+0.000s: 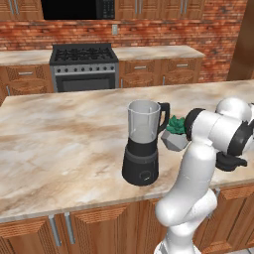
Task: Open the blender lid, put the orange in the blender, close the lid, and start the blender.
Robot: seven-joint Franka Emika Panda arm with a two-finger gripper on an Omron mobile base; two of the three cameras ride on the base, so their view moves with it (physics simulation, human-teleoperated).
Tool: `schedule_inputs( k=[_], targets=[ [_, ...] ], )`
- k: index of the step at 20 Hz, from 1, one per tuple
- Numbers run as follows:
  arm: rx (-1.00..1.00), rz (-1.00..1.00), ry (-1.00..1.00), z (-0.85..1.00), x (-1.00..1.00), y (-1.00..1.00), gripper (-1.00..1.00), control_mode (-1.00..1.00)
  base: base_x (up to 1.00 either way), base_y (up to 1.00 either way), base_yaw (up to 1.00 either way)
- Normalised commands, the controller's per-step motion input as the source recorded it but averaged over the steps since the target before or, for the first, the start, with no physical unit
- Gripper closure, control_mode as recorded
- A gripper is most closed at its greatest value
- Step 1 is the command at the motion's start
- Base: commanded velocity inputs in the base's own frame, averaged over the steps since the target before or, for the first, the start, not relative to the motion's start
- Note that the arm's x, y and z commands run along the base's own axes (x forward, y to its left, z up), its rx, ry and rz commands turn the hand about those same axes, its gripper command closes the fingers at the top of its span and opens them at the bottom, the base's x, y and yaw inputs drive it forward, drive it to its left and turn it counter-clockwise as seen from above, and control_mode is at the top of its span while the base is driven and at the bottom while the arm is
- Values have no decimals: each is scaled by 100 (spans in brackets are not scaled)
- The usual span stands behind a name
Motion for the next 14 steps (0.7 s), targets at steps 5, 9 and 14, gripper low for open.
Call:
schedule_inputs(
  k=[5,9,14],
  targets=[
    [0,0,0,-2,0,24,-100,-100,0,0,0],
    [-3,0,1,0,0,35,-100,-100,0,0,0],
    [-5,0,1,-16,-2,26,-100,-100,0,0,0]
  ],
)
